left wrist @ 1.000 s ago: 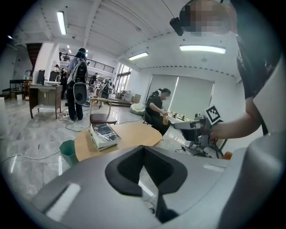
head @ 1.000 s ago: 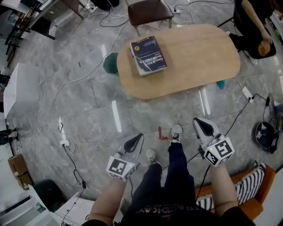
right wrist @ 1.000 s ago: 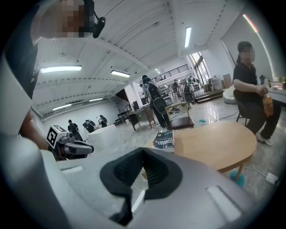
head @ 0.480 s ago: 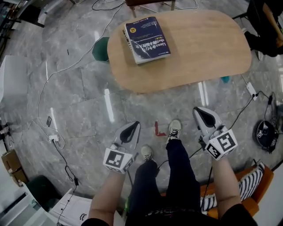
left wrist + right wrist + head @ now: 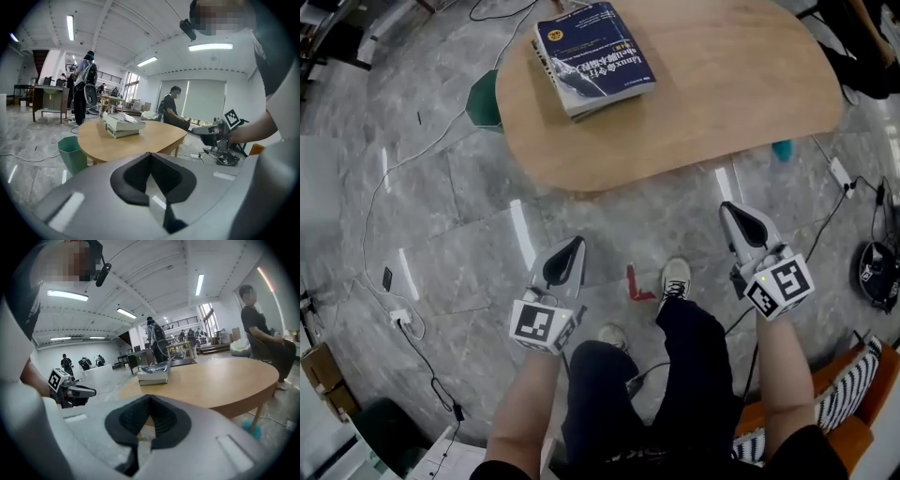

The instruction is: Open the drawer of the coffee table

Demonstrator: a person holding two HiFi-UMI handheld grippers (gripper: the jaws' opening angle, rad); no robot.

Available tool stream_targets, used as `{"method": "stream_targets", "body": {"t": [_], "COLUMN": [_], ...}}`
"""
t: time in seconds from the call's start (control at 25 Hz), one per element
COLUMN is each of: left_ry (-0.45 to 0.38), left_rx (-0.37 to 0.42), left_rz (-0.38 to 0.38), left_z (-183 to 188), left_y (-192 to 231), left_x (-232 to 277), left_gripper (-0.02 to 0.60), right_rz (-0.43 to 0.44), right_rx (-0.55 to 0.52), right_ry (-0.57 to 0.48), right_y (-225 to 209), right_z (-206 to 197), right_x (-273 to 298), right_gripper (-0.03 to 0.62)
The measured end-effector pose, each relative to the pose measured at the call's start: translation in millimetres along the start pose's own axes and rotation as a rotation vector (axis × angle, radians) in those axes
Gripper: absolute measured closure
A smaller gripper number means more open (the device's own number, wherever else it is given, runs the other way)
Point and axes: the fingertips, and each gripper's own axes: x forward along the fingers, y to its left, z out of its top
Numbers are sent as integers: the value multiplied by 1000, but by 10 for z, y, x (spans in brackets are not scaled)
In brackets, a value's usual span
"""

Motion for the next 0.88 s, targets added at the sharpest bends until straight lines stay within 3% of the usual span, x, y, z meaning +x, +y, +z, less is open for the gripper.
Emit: {"method": "stream_targets", "body": {"t": [0.44, 0.76, 0.88], "left_ry": [-108, -173, -169], "left_rx": [58, 115, 118], "left_rz": [46, 60, 55], "left_z": [-1011, -1234, -1201], "left_y": [563, 799, 826], "left_x": [539, 697, 677], "left_gripper": [575, 543, 497], "right_rz": [-24, -89, -120], "right_rx": [-41, -62, -61], "right_ry": [-73, -123, -128], "right_y": [-625, -1019, -1098], "right_z": [-1104, -1472, -1523], "right_x": [475, 549, 547], "right_gripper": [592, 569, 555]}}
